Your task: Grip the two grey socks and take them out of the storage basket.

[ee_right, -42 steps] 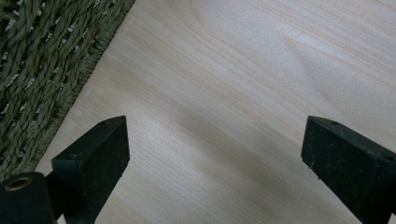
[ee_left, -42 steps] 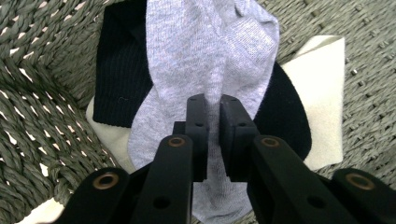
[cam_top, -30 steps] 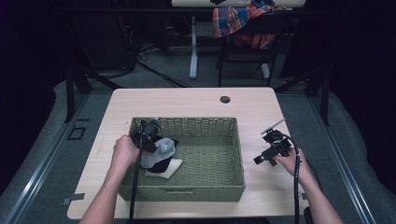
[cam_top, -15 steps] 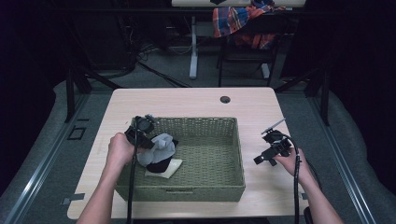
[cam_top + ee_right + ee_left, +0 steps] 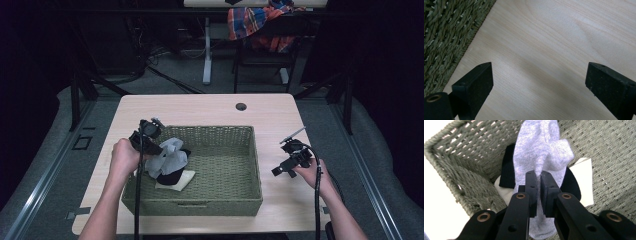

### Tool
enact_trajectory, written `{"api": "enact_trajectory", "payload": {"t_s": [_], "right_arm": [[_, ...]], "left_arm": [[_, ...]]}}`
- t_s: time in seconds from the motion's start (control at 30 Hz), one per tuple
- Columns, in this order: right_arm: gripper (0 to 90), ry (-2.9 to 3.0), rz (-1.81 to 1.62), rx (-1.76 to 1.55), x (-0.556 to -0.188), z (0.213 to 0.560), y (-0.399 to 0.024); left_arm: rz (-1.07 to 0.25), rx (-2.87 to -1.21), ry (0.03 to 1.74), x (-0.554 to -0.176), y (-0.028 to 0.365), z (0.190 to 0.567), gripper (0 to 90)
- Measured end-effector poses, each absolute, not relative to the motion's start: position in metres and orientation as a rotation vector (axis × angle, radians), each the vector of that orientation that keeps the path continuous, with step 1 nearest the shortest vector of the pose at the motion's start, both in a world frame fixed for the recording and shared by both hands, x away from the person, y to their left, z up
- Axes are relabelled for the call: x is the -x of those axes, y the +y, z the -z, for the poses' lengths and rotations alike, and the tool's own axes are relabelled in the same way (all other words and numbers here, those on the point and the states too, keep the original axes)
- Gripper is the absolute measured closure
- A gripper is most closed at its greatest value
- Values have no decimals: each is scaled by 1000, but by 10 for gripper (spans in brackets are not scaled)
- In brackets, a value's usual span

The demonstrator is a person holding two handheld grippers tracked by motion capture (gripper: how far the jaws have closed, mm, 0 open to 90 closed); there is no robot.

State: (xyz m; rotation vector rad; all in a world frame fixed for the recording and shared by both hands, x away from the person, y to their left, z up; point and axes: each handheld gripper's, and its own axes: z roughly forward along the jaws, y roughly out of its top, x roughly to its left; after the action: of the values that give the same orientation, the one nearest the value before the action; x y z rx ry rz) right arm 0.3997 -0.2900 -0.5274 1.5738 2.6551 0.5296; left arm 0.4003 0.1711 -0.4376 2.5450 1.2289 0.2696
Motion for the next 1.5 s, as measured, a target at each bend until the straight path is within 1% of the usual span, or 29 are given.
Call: {"api": "enact_trajectory", "payload": {"t_s": [0.93, 1.5], "right_arm": [[76, 2659, -520, -1567, -402, 527, -288], [76, 2694, -476, -1535, -403, 525, -290]], "left_arm": [[-326, -2509, 1233, -412, 181, 402, 859], [-381, -2462, 1276, -421, 201, 377, 859]]}}
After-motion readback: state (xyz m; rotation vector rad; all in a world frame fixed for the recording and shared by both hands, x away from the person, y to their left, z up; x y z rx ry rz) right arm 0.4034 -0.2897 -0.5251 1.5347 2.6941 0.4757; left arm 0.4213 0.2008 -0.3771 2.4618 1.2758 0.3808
